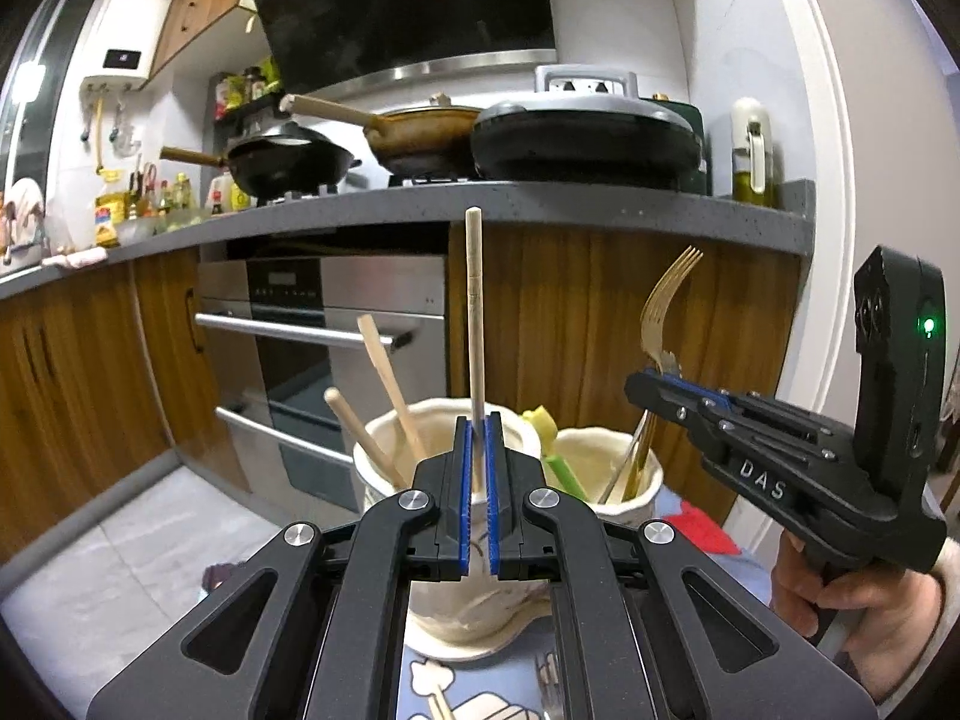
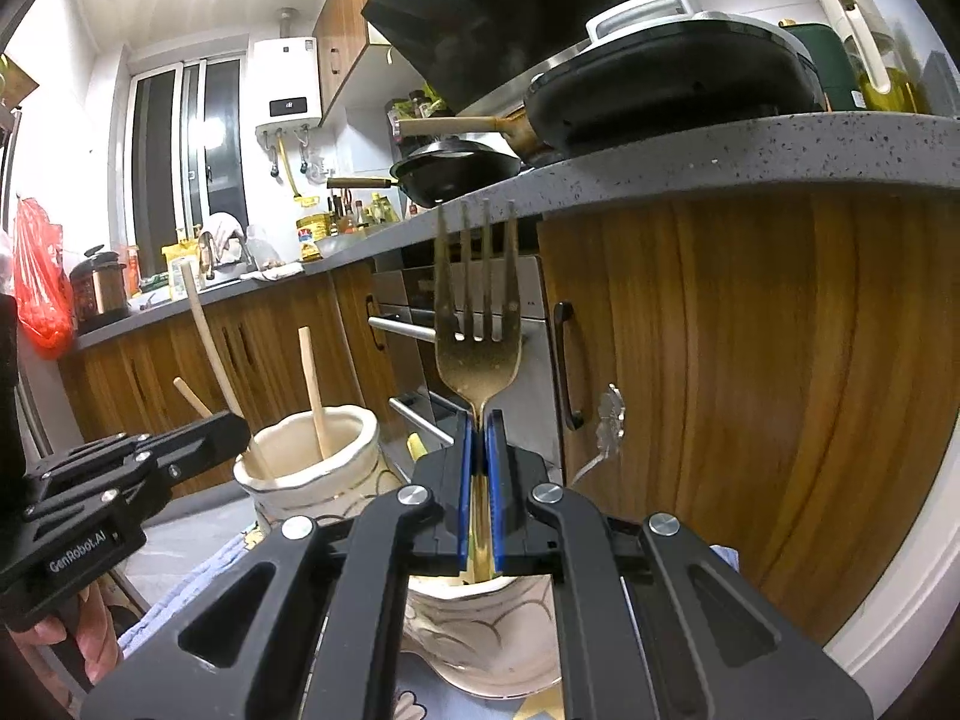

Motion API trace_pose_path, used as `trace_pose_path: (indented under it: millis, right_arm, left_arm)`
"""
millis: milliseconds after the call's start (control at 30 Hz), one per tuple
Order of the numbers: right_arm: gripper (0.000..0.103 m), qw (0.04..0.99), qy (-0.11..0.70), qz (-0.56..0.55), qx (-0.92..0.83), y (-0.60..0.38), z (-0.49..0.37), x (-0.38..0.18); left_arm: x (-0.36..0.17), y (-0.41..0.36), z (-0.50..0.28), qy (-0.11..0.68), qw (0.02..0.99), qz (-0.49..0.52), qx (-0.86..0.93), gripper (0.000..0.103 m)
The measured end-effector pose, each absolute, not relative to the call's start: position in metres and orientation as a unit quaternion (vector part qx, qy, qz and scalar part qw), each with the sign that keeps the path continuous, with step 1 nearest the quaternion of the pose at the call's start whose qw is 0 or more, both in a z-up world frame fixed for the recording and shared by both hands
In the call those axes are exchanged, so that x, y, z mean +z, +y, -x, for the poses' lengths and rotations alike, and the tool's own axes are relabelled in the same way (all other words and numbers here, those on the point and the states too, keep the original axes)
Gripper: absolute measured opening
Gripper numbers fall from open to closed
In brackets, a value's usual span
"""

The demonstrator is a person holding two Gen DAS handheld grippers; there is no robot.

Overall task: Organize utensils
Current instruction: 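Open the left tool over the tall cup while the right releases the gold fork into the shorter cup, then withdraw both open tools from the holder back over the utensils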

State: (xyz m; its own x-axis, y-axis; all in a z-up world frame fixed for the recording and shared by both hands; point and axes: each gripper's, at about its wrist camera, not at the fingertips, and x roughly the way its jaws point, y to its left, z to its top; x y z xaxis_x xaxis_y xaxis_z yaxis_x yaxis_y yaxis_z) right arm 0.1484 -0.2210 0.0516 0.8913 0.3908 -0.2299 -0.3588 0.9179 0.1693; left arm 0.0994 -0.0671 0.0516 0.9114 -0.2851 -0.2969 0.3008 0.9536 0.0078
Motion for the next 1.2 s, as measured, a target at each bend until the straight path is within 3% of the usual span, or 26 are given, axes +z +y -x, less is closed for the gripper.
trace_pose_path:
  millis: [300, 533, 700, 767, 1200]
  right_arm:
    - [0.005, 0.973, 0.128, -0.063, 0.181, -0.224, -0.151, 0.048]
    - [0.005, 0.975, 0.126, -0.068, 0.172, -0.228, -0.153, 0.044]
    - [0.009, 0.976, 0.127, -0.066, 0.167, -0.228, -0.153, 0.044]
    - [0.018, 0.976, 0.126, -0.066, 0.164, -0.228, -0.153, 0.044]
    - [0.020, 0.980, 0.124, -0.066, 0.140, -0.237, -0.143, 0.042]
  left_arm:
    - [0.046, -0.069, -0.101, 0.158, 0.976, -0.034, -0.146, 0.009]
    - [0.047, -0.065, -0.100, 0.162, 0.976, -0.025, -0.146, 0.025]
    - [0.048, -0.063, -0.100, 0.161, 0.976, -0.021, -0.144, 0.027]
    - [0.047, -0.064, -0.101, 0.163, 0.976, -0.021, -0.143, 0.028]
    - [0.046, -0.066, -0.101, 0.162, 0.976, -0.022, -0.146, 0.028]
